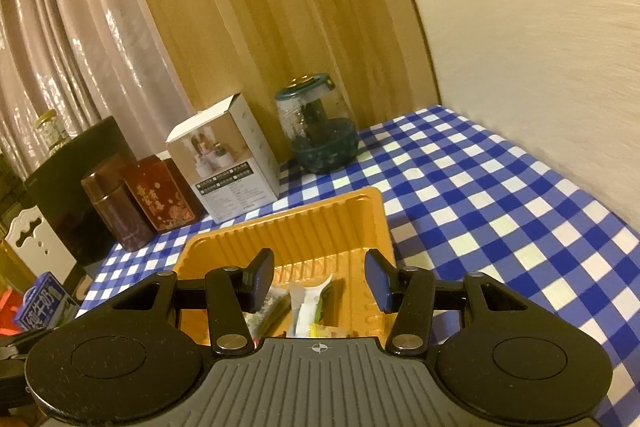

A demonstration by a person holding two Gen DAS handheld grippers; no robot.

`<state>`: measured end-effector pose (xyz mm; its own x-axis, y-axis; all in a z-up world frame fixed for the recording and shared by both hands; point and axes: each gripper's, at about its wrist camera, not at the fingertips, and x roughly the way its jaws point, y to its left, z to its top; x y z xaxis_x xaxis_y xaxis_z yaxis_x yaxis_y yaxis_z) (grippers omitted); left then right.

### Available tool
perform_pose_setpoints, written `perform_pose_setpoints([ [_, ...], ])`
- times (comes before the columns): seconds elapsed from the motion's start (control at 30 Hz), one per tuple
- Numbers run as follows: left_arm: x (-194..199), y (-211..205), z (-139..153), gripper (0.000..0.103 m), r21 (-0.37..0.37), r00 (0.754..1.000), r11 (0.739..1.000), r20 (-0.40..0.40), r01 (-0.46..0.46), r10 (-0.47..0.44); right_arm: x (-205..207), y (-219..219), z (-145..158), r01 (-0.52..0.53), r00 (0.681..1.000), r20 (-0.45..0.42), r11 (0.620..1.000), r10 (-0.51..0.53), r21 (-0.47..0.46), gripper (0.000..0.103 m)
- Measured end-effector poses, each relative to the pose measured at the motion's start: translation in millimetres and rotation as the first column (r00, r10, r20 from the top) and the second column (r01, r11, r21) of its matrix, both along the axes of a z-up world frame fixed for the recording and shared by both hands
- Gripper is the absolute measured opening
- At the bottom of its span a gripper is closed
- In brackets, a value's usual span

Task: Organize snacks
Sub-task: 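Move both open tools back toward the loose candies on the tablecloth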

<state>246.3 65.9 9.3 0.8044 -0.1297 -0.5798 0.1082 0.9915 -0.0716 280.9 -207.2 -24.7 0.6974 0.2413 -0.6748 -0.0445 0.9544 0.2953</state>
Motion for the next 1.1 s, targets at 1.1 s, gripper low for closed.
perform_pose_setpoints([
  [1.1, -78.4, 3.4, -25.1, 0.066, -0.013, 0.995, 1.0, -0.096, 0.005, -0.006, -67.1, 9.1, -38.1, -0.382, 0.913, -0.22, 0.908, 0.343, -0.174, 0.051],
])
